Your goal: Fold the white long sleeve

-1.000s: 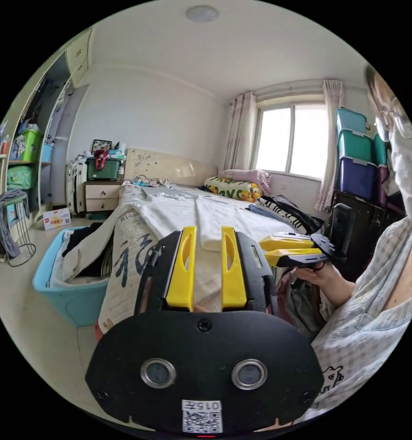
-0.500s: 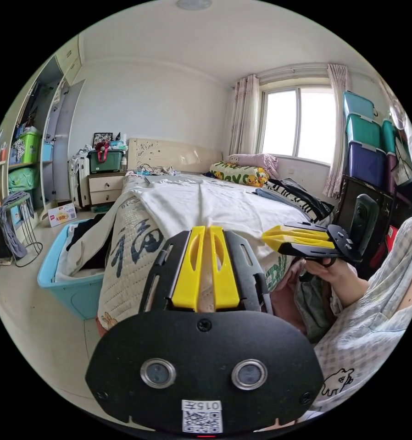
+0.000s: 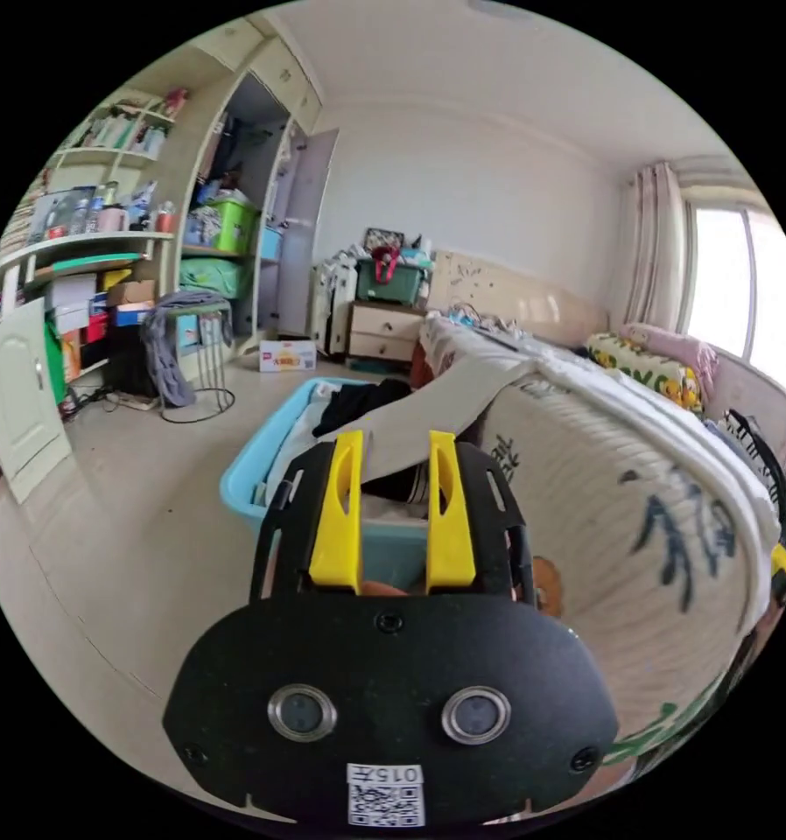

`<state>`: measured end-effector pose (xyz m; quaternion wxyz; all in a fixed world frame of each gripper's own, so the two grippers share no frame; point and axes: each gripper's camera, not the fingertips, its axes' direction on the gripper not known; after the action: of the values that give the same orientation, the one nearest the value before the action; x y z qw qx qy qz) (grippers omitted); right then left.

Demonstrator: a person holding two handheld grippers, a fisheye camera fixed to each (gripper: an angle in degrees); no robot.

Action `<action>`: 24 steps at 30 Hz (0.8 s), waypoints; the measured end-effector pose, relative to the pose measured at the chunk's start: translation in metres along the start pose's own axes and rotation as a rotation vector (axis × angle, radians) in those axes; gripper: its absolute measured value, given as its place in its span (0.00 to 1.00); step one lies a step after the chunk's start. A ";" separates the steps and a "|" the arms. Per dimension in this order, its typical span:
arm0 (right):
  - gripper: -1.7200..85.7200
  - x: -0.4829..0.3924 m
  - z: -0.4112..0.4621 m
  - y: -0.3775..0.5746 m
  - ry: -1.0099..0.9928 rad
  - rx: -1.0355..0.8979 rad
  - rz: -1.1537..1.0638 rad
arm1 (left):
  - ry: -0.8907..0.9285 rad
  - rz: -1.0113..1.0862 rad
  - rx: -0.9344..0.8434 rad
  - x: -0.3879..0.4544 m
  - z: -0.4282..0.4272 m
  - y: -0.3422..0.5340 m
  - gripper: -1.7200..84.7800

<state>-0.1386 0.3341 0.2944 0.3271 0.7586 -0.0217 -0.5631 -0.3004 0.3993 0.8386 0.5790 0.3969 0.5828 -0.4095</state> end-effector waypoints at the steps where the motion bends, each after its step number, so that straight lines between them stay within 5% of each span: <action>1: 0.01 0.005 0.002 0.002 -0.017 0.004 0.000 | 0.025 0.005 -0.047 -0.014 0.037 -0.009 0.15; 8: 0.01 0.041 0.005 0.012 -0.166 0.008 0.025 | -0.092 0.193 -0.505 -0.016 0.224 -0.056 0.16; 11: 0.01 0.053 0.005 0.014 -0.215 0.013 0.040 | -0.161 0.265 -0.571 -0.007 0.259 -0.065 0.14; 18: 0.01 0.062 0.000 0.022 -0.237 0.022 0.012 | -0.260 0.268 -0.587 0.003 0.255 -0.101 0.04; 24: 0.01 0.057 -0.012 0.031 -0.190 0.045 0.025 | -0.179 0.168 -0.361 0.023 0.152 -0.195 0.03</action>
<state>-0.0967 0.2924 0.2650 0.3132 0.7086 -0.0747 -0.6279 -0.4301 0.1883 0.8199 0.7223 0.2959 0.5576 -0.2824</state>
